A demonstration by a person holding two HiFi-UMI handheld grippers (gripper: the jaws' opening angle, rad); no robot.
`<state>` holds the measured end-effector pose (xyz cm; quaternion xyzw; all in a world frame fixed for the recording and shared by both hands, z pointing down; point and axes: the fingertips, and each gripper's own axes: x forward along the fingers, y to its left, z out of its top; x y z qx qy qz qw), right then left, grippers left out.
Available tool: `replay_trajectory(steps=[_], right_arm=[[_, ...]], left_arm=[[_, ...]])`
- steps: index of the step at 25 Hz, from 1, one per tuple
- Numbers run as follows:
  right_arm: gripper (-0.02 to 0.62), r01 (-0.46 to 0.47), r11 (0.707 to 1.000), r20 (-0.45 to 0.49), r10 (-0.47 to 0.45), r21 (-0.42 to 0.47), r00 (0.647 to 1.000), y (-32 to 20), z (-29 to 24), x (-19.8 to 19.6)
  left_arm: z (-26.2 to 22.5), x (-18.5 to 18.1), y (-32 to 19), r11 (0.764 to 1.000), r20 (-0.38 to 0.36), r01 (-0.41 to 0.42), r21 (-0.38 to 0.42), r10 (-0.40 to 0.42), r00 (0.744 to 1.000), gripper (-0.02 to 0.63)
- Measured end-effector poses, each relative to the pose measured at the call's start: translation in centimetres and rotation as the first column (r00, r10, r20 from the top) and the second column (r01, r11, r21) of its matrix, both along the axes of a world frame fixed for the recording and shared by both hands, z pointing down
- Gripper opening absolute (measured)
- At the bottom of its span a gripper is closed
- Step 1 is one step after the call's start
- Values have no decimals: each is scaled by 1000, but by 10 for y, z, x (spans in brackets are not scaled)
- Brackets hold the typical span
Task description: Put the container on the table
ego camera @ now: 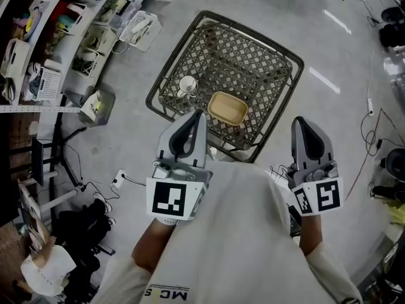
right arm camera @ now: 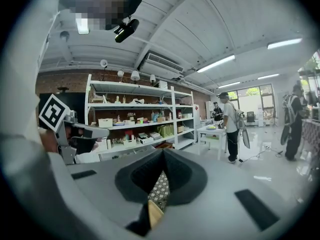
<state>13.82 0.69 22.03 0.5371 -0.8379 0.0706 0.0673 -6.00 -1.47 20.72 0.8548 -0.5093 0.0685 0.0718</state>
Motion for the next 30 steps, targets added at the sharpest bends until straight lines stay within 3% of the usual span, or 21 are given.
replay_trajectory(steps=[12,24,30], right_arm=[[17,51,998,-33,-52,-28,998,18,3,-2],[17,73,997,-35,-74,-34,997,18,4,-6],[17,57,997,-20,-58,-48,998,24,9,-10]], left_arm=[[16,14,29,999,-25,-19,-41,18,1000,25],[15,18,28,998,-25,-21,-58,20,999,25],[28,18,32,992,-7,-25,-121,24,1000,25]])
